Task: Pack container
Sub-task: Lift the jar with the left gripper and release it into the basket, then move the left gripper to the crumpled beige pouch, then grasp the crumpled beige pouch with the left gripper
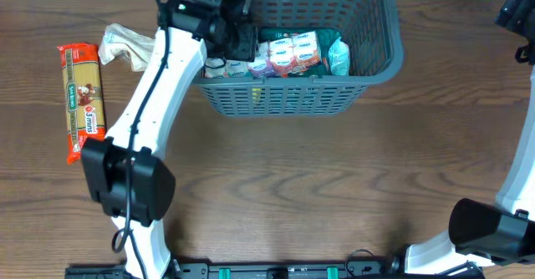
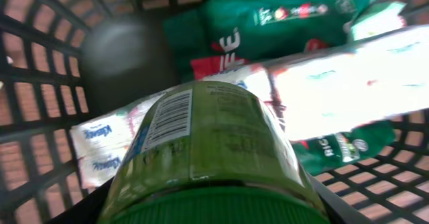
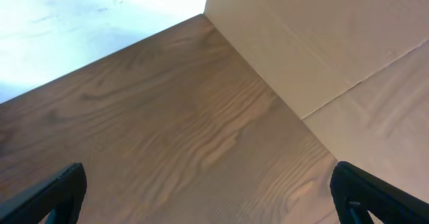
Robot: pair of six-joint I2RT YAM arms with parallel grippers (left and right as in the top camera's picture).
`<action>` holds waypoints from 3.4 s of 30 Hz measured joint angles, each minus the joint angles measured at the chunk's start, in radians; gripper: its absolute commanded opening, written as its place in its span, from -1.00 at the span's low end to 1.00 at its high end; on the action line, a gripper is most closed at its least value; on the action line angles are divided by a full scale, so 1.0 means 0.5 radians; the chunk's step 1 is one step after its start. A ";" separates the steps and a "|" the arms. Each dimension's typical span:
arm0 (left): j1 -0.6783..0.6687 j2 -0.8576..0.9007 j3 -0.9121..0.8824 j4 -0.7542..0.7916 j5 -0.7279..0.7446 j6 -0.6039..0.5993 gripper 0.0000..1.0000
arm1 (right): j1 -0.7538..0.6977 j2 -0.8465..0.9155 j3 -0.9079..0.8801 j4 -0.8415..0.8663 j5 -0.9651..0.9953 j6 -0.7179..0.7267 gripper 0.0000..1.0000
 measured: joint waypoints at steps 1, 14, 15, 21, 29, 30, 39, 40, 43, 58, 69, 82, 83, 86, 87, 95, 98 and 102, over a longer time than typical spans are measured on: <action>0.000 0.022 0.000 0.000 -0.001 0.000 -0.89 | 0.000 0.000 0.000 0.000 -0.001 -0.001 0.99; 0.000 0.113 0.004 0.005 -0.007 -0.001 0.97 | 0.000 0.000 0.000 0.000 -0.001 -0.001 0.99; 0.000 0.113 0.004 0.006 -0.008 0.000 0.97 | 0.000 0.000 0.000 0.000 -0.001 -0.001 0.99; 0.000 0.105 0.018 0.021 -0.007 0.000 0.97 | 0.000 0.000 0.000 0.000 -0.001 -0.001 0.99; 0.005 -0.064 0.304 0.020 -0.008 0.000 0.97 | 0.000 0.000 0.000 0.000 -0.001 -0.001 0.98; 0.010 -0.112 0.358 0.017 -0.013 0.000 0.97 | 0.000 0.000 0.000 0.000 -0.001 -0.001 0.99; 0.256 -0.645 0.629 -0.151 -0.621 -0.063 0.97 | 0.000 0.000 0.000 0.000 -0.001 -0.001 0.99; 0.304 -0.671 0.634 -0.192 -0.678 -0.076 0.97 | 0.000 0.000 0.000 0.000 -0.001 -0.001 0.98; 0.488 -0.686 0.639 -0.356 -0.807 -0.169 0.97 | 0.000 0.000 0.000 0.000 -0.001 -0.001 0.99; 1.114 -0.036 0.636 -0.578 -0.465 -0.753 0.97 | 0.000 0.000 0.000 0.000 -0.001 0.000 0.98; 1.046 0.473 0.633 -0.371 -0.219 -0.888 0.97 | 0.000 0.000 0.000 0.000 -0.001 -0.001 0.98; 1.009 0.829 0.633 -0.288 -0.167 -1.102 0.97 | 0.000 0.000 0.000 0.000 -0.001 -0.001 0.99; 1.009 0.849 0.633 -0.275 -0.163 -1.102 0.97 | 0.000 0.000 0.000 0.000 -0.001 -0.001 0.98; 1.009 0.914 0.633 -0.226 -0.161 -1.108 0.97 | 0.000 0.000 0.000 -0.001 -0.001 -0.001 0.99; 1.009 0.935 0.633 -0.194 -0.161 -1.109 0.97 | 0.000 0.000 0.000 0.000 -0.001 -0.001 0.98; 1.009 0.991 0.633 -0.050 -0.165 -1.109 0.97 | 0.000 0.000 0.000 0.000 -0.001 -0.001 0.98; 1.009 0.999 0.632 -0.043 -0.172 -1.110 0.96 | 0.000 0.000 0.000 0.000 -0.001 -0.001 0.98; 1.009 1.038 0.633 -0.043 -0.172 -1.110 0.97 | 0.000 0.000 0.000 0.000 -0.001 -0.001 0.98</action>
